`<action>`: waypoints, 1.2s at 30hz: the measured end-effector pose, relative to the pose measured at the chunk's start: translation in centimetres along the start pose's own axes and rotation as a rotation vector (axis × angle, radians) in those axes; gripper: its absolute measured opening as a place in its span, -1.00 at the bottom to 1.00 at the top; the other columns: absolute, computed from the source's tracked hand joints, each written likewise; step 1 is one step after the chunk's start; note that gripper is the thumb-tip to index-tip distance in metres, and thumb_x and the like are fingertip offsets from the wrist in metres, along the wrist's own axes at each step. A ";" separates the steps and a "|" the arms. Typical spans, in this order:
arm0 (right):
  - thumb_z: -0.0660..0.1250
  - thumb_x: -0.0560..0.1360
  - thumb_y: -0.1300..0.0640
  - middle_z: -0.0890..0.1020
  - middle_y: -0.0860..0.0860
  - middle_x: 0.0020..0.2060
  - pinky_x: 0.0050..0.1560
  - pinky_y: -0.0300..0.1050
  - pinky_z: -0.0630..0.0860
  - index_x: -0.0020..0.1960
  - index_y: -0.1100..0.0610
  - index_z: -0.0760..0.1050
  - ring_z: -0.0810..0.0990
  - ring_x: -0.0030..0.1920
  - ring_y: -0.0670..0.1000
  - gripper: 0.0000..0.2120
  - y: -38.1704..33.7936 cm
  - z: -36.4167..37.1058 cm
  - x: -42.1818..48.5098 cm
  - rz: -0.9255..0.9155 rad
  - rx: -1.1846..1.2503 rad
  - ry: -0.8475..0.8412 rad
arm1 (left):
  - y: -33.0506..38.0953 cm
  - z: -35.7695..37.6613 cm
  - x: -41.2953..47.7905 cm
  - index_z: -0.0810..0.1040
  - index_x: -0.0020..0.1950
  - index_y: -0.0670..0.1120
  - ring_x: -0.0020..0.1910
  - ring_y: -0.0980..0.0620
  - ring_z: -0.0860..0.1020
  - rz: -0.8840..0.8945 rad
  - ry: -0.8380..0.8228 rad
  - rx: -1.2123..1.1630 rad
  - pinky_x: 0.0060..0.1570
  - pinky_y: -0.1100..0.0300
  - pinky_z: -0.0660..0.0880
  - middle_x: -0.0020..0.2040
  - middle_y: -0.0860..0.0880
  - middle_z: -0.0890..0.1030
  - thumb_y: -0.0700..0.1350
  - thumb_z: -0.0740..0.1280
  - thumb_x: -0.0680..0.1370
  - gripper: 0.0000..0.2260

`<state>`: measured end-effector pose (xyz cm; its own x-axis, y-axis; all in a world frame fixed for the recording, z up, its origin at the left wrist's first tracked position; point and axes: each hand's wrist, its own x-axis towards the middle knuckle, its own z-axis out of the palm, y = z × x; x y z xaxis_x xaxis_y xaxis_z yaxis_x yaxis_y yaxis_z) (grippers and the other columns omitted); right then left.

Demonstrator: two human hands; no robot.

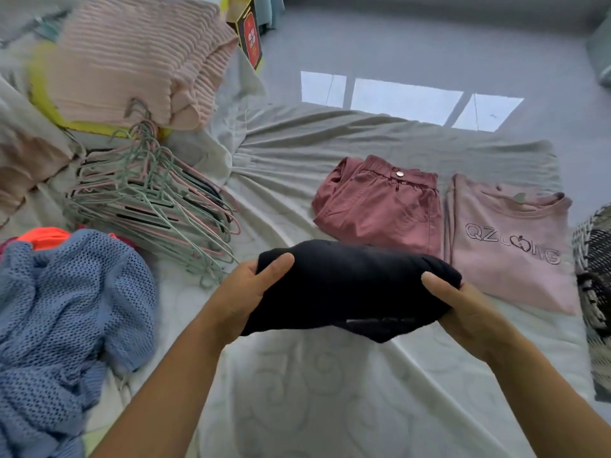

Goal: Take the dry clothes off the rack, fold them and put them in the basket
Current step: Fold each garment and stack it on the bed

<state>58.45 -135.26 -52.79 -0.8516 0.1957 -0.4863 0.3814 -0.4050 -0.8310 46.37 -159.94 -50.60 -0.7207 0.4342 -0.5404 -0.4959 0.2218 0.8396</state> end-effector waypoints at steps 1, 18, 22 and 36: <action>0.58 0.04 -0.24 0.67 0.00 0.04 -0.08 -0.30 0.57 0.14 0.11 0.54 0.64 0.07 -0.06 -0.23 0.6 -0.1 -0.8 0.011 0.008 0.016 | -0.2 0.3 -0.8 0.61 -0.06 -0.05 -0.24 0.13 0.66 -0.014 0.019 -0.008 -0.39 0.39 0.49 -0.21 0.04 0.70 0.00 0.25 0.54 -0.81; 0.36 0.49 0.06 0.63 0.09 -0.11 -0.11 -0.14 0.42 -0.07 0.14 0.54 0.57 -0.13 -0.04 -0.86 19.5 -0.9 -6.5 0.410 -0.366 0.421 | -22.9 0.2 -5.3 0.50 -0.01 0.01 0.09 -0.01 0.54 -0.354 0.269 0.360 -0.10 0.38 0.42 -0.02 0.06 0.57 -0.17 0.45 0.44 -0.79; 0.42 0.44 0.09 0.56 0.01 -0.08 -0.12 -0.21 0.41 0.04 0.14 0.45 0.53 -0.11 -0.08 -0.75 18.5 -0.2 -5.4 0.385 -0.341 0.425 | -21.5 -0.5 -3.9 0.29 0.39 -0.07 0.29 -0.10 0.38 -0.409 0.457 0.817 0.22 0.04 0.35 0.32 -0.08 0.34 0.13 0.55 0.25 -0.19; 0.51 0.29 -0.03 0.68 -0.07 -0.15 -0.25 -0.36 0.53 0.08 0.10 0.57 0.64 -0.15 -0.10 -0.59 12.6 -0.9 -3.7 0.175 -0.133 0.440 | -11.9 2.0 -0.4 0.48 0.00 0.17 -0.07 0.28 0.58 -0.004 0.180 0.474 -0.15 0.54 0.41 -0.12 0.28 0.64 -0.28 0.39 0.46 -0.66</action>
<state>66.74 -140.26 -61.76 -0.5488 0.5050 -0.6662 0.5725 -0.3537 -0.7397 53.54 -161.04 -60.24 -0.8119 0.2849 -0.5095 -0.2545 0.6127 0.7482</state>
